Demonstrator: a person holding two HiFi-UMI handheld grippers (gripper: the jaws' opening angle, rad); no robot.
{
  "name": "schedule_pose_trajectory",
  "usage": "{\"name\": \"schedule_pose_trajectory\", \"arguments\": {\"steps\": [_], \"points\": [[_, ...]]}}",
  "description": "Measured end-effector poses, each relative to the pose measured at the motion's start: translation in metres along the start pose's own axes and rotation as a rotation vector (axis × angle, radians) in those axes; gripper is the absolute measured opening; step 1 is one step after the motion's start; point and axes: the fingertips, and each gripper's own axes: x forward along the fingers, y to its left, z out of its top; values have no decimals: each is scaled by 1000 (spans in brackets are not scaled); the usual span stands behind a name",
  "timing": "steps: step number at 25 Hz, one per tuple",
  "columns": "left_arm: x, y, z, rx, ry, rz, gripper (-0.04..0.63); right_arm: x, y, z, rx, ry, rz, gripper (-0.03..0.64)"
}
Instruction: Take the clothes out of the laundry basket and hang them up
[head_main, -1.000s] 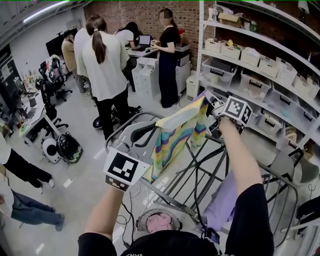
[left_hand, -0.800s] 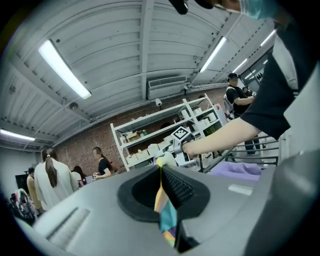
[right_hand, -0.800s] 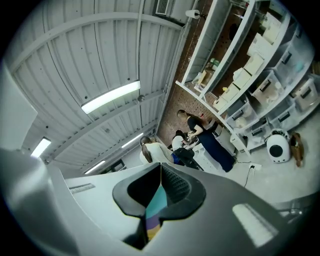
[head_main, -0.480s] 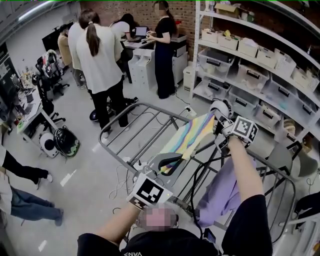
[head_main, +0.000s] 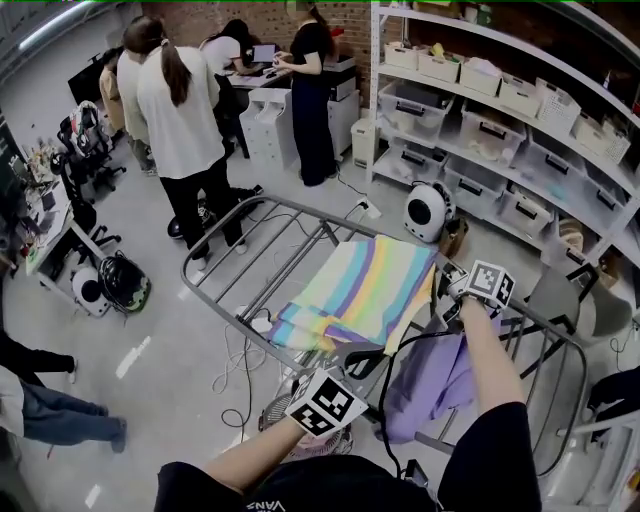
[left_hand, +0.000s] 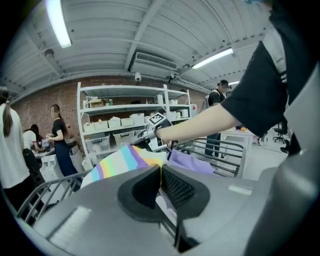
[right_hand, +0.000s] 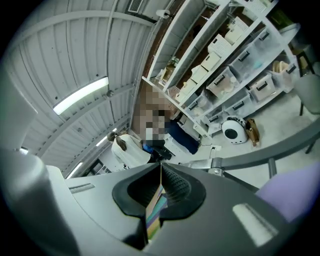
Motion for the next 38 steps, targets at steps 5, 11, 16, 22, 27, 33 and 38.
{"name": "schedule_pose_trajectory", "arguments": {"steps": [5, 11, 16, 22, 27, 33, 38], "points": [[10, -9, -35, -32, 91, -9, 11, -5, -27, -24, -29, 64, -69, 14], [7, -12, -75, -39, 201, 12, 12, -2, -45, -44, -115, 144, -174, 14], [-6, -5, -91, -52, 199, 14, 17, -6, -40, -43, -187, 137, -239, 75], [-29, 26, -96, -68, 159, 71, 86, -21, -9, -38, -262, 101, -200, 120], [-47, 59, -106, -23, 185, 127, 106, -26, 42, -66, -330, 126, -100, 133], [-60, 108, -125, 91, 268, 163, 129, -28, 99, -120, -360, 161, 17, 139], [-60, 144, -144, 231, 383, 117, 176, -39, 128, -157, -349, 180, 72, 140]]}}
